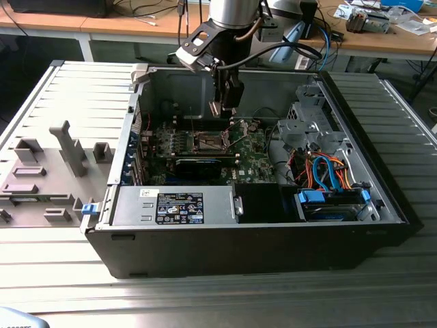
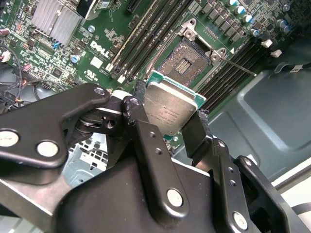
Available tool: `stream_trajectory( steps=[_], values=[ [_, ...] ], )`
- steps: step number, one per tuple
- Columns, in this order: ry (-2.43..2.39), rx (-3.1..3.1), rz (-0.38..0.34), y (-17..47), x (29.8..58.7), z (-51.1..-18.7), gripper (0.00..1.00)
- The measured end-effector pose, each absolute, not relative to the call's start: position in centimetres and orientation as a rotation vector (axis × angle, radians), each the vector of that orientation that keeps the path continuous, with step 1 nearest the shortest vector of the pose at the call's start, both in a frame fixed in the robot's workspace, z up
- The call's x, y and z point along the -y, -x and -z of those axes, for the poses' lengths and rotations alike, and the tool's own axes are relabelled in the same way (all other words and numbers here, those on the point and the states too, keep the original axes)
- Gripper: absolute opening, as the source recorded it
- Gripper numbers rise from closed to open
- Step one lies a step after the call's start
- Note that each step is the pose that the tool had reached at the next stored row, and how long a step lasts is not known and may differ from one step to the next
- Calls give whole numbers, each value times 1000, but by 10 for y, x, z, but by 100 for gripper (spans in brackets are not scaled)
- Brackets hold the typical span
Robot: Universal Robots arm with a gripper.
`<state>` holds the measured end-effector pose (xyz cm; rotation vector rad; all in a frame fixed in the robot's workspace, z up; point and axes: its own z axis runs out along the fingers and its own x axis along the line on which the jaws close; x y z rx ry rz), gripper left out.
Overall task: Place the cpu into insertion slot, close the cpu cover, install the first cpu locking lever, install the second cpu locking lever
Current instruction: 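Place the cpu into insertion slot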
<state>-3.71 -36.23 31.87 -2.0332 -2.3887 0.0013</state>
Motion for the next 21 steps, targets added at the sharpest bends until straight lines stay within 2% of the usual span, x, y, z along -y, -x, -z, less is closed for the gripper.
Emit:
stream_trajectory(
  steps=[21],
  values=[
    [2061,2365,-1,37,362,-318,54]
  ],
)
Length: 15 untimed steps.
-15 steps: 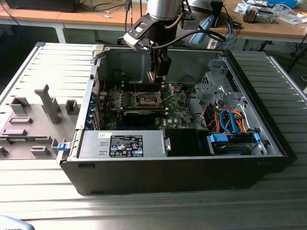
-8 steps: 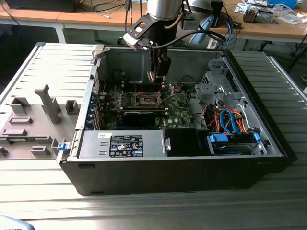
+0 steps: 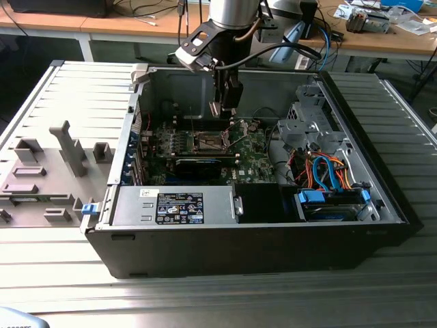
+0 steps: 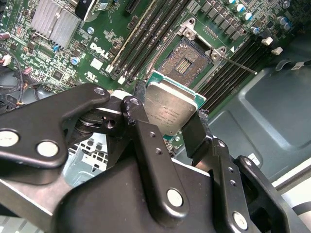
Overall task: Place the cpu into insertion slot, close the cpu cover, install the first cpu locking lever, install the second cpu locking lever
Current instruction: 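Place the cpu into insertion slot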
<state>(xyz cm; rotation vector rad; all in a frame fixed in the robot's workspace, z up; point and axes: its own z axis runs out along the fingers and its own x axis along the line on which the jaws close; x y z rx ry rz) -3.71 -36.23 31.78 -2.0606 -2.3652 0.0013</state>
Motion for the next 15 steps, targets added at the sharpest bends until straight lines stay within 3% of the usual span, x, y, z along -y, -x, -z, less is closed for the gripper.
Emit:
stream_trajectory(
  steps=[15],
  values=[
    [2075,2353,-1,37,362,-317,54]
  ],
)
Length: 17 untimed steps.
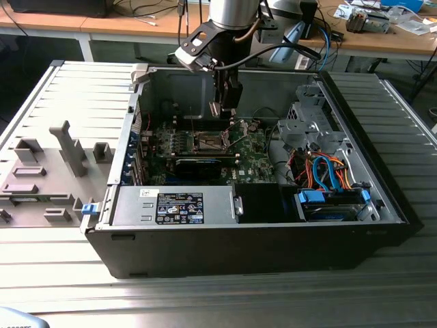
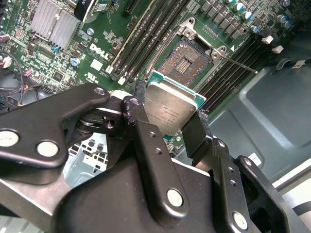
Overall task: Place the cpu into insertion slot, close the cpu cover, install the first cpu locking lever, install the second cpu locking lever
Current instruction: 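Place the cpu into insertion slot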
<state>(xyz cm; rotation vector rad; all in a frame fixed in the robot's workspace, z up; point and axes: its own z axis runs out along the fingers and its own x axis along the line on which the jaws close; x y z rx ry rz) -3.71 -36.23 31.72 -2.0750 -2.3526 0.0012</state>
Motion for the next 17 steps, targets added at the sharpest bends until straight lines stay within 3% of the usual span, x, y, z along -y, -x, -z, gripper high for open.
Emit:
stream_trajectory(
  steps=[17],
  values=[
    [2093,2336,-1,37,362,-316,54]
  ],
)
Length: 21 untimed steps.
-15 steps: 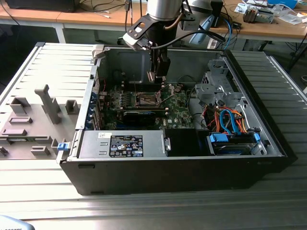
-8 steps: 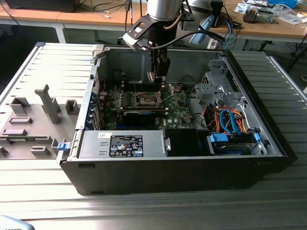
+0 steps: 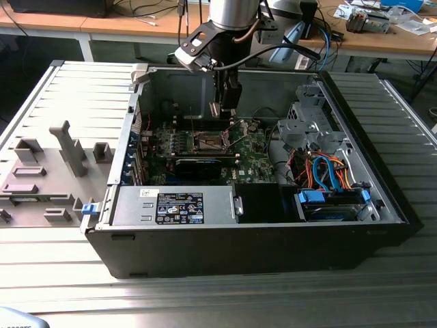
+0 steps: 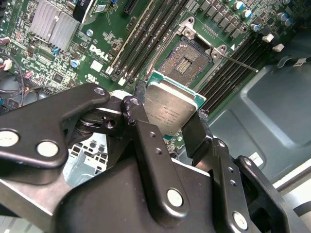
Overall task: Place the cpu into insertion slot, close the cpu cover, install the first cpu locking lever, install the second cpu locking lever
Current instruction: 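Place the cpu into insertion slot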
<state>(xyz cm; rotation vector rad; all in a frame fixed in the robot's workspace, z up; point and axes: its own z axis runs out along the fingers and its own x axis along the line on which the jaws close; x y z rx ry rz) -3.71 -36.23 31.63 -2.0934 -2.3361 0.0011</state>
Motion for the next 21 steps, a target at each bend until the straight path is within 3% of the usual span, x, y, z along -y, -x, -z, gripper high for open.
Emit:
stream_trajectory(
  steps=[21],
  values=[
    [2114,2318,-1,37,362,-315,54]
  ],
)
